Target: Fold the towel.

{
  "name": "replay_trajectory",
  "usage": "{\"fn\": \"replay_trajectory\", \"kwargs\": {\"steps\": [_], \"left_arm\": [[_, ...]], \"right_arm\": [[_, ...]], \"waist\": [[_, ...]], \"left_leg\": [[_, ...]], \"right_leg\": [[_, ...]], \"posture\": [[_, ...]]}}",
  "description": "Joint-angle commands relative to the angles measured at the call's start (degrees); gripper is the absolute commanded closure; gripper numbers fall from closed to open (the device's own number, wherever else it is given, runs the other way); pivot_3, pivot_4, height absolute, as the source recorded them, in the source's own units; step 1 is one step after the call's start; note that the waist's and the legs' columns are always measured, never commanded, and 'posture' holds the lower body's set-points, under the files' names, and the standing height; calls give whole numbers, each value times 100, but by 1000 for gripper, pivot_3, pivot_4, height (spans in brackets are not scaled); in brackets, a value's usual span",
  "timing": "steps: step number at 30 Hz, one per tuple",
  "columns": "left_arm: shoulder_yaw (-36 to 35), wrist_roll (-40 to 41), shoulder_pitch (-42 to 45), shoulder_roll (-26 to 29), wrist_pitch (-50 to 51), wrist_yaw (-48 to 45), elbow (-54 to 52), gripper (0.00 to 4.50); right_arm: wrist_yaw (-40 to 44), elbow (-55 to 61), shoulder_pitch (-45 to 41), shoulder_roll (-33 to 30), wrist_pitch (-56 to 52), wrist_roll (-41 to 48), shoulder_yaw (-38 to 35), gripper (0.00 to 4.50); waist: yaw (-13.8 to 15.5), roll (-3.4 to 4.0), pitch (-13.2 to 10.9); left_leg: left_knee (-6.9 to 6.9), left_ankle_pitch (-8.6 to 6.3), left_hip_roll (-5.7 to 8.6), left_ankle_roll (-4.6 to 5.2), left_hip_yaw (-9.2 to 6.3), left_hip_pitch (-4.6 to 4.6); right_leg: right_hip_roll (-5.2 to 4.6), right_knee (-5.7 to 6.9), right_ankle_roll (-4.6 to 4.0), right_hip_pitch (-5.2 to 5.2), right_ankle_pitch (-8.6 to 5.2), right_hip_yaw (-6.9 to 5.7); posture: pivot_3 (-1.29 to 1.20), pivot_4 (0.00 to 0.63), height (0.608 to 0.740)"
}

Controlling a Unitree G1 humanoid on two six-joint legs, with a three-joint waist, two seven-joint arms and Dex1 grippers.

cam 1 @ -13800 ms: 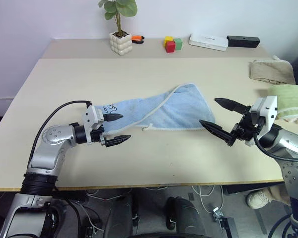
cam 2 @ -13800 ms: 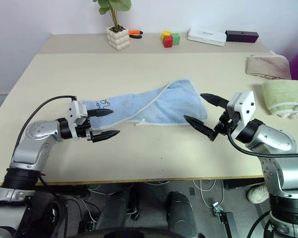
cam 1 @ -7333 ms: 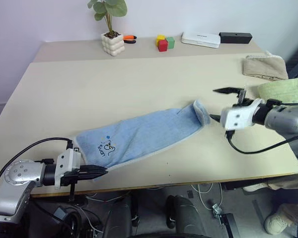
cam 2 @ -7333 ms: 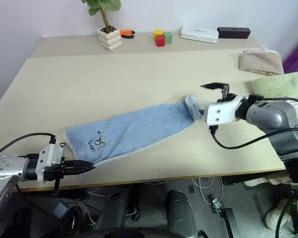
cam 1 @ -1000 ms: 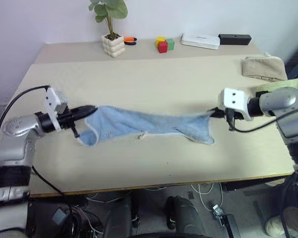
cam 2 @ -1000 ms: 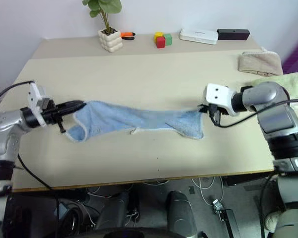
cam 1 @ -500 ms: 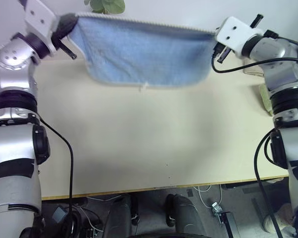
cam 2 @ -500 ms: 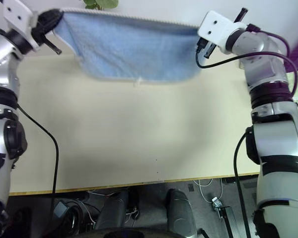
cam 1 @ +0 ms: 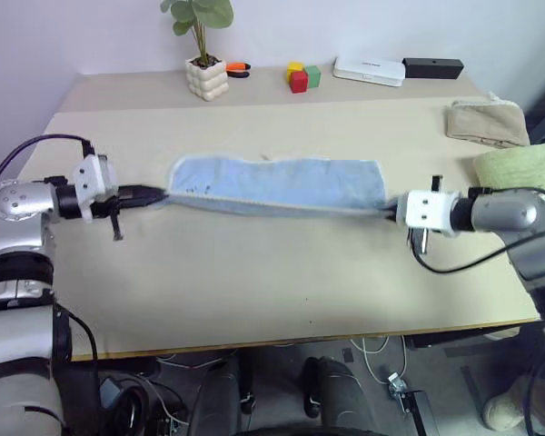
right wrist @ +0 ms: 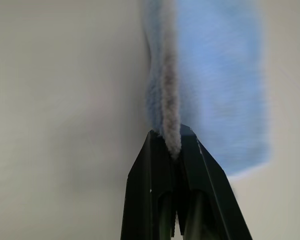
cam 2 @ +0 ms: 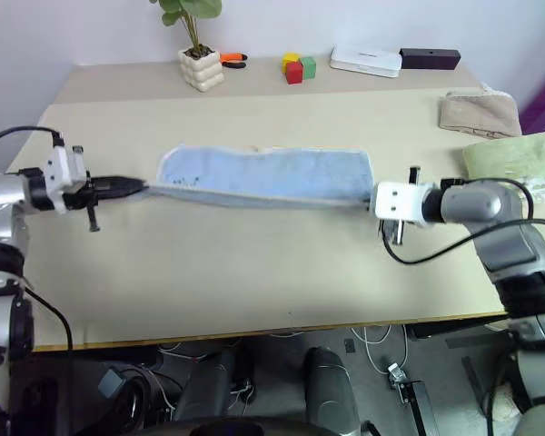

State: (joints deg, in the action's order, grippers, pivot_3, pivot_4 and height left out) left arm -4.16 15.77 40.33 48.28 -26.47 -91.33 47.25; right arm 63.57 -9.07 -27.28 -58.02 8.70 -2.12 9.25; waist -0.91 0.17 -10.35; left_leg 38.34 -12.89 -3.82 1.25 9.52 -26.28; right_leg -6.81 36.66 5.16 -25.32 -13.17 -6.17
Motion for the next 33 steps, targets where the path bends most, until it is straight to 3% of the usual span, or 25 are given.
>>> {"fn": "replay_trajectory", "kwargs": {"steps": [1, 9, 14, 17, 23, 26, 29, 33], "left_arm": [[306, 463, -450, 622, 386, -117, -802, 4500], [923, 1676, -1899, 1829, 1755, -117, -2742, 4500], [738, 2455, -2986, 2445, 2870, -117, -4069, 4500], [434, 2695, -3458, 2570, 3456, -116, -4624, 4500], [28, 2430, -3890, 2214, 3642, 51, -4970, 4500], [-54, 2332, -3886, 2065, 3655, 76, -5001, 4500], [-91, 2201, -3807, 1961, 3639, 32, -4940, 4500], [-105, 2059, -3687, 1805, 3636, -20, -4879, 4500]], "right_arm": [[509, 348, 151, -488, -51, 291, -362, 4475], [1343, 1073, 1063, -1287, -217, 656, -474, 4475], [1440, 1398, 1440, -1575, -748, 697, -585, 4475], [1421, 1530, 1622, -1625, -1120, 781, -661, 4475], [1087, 1495, 1879, -1518, -1162, 578, -652, 4475], [908, 1357, 1846, -1452, -1176, 524, -667, 3676], [767, 1409, 1899, -1448, -933, 416, -727, 2373], [694, 1387, 1890, -1410, -784, 415, -806, 2373]], "waist": [[-2, 0, 0], [21, 1, 1], [14, 3, 1], [28, 3, 1], [30, 3, 2], [25, 2, 2], [28, 3, 2], [25, 3, 2]], "left_leg": [[0, 0, 0, 0, -8, 0], [0, -5, -2, 4, -28, 4], [-2, -6, -5, 3, -28, 3], [-3, -6, -5, 2, -30, 3], [-3, -9, -4, 5, -33, 3], [-3, -6, -3, 1, -31, 3], [-3, -6, -3, 0, -30, 3], [-4, -6, -3, 0, -29, 3]], "right_leg": [[0, 2, -1, 0, 0, 0], [-6, 3, -8, 1, -4, -1], [-6, 1, -28, -6, -15, 1], [-6, 2, -30, -6, -17, -1], [-6, -2, -32, -6, -18, -3], [-6, -2, -32, -6, -18, -3], [-6, -2, -33, -7, -18, -3], [-6, -3, -32, -6, -18, -4]], "posture": [[0, 150, 740], [0, 150, 740], [0, 150, 740], [0, 150, 740], [0, 150, 740], [0, 150, 740], [0, 150, 740], [0, 150, 740]]}}
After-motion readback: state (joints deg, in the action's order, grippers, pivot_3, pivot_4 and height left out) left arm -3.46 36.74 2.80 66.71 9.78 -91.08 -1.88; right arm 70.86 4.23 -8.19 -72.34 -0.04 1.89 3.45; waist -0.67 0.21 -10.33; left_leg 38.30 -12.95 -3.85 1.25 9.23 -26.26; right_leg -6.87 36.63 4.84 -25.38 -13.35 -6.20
